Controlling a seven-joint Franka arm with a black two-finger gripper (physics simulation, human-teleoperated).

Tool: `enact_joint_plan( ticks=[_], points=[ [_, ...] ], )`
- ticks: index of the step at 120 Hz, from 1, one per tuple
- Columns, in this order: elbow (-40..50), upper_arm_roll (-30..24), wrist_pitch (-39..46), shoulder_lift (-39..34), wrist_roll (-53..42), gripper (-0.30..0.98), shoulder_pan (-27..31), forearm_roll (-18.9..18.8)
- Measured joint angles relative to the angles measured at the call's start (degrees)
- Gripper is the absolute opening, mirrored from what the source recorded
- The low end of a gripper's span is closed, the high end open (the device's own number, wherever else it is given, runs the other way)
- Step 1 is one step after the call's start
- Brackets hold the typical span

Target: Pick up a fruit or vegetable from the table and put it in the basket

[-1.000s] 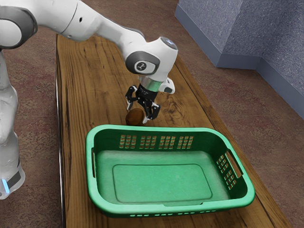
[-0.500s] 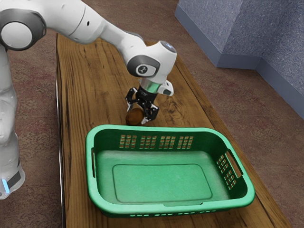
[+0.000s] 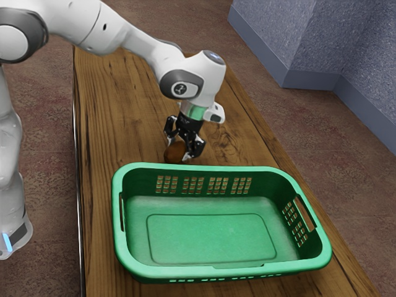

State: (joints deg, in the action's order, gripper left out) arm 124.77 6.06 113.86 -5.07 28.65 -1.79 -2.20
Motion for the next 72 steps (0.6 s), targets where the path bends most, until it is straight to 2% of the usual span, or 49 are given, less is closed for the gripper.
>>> enact_joint_plan(
  ticks=[17,36,54,72],
  points=[
    [0.0,0.0,0.1,-0.5,0.4,0.29,-0.1,-0.5],
    [-0.1,0.0,0.1,-0.9,1.2,0.27,0.0,-0.9],
    [-0.7,0.1,0.1,-5.6,2.0,0.23,0.2,-2.0],
    [-7.2,-0.6,0.0,-7.8,2.7,0.20,-1.6,-3.0]
  ],
)
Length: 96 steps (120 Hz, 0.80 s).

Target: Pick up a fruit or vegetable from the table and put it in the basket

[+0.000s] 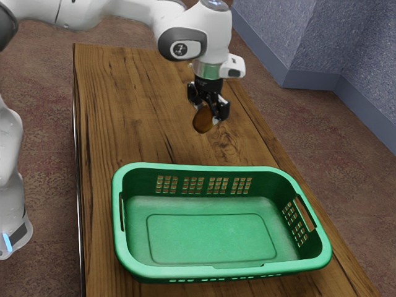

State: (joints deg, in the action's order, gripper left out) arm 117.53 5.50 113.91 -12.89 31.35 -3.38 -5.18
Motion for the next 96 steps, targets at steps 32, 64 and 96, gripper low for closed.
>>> enact_joint_plan(
  ticks=[32,64,96],
  points=[
    [-4.9,-10.0,0.6,-0.5,2.3,0.20,-4.8,-0.2],
    [-4.9,-19.9,2.8,0.3,7.3,0.20,-7.8,-0.2],
    [-4.9,-21.9,4.4,0.8,12.2,0.50,-8.6,0.6]
  ],
)
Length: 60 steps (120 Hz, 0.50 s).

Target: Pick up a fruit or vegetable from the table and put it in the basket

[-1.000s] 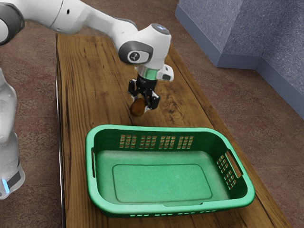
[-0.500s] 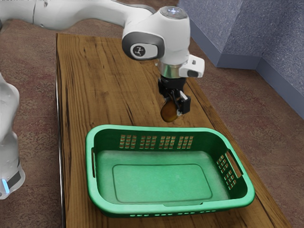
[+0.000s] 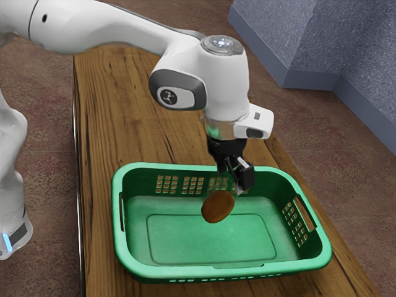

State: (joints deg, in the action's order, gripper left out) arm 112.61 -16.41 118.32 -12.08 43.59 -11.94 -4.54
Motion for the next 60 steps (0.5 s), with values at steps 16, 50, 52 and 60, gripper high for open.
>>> enact_joint_plan(
  ticks=[16,50,52,60],
  points=[
    [0.1,0.1,0.3,-0.2,1.7,0.61,0.4,0.0],
    [-3.1,16.0,-0.5,-0.3,10.3,0.68,4.2,6.3],
    [-4.1,17.2,-1.1,-0.2,11.8,0.68,4.6,6.7],
    [-9.8,21.4,-5.3,0.3,18.7,0.68,6.5,7.8]
  ],
)
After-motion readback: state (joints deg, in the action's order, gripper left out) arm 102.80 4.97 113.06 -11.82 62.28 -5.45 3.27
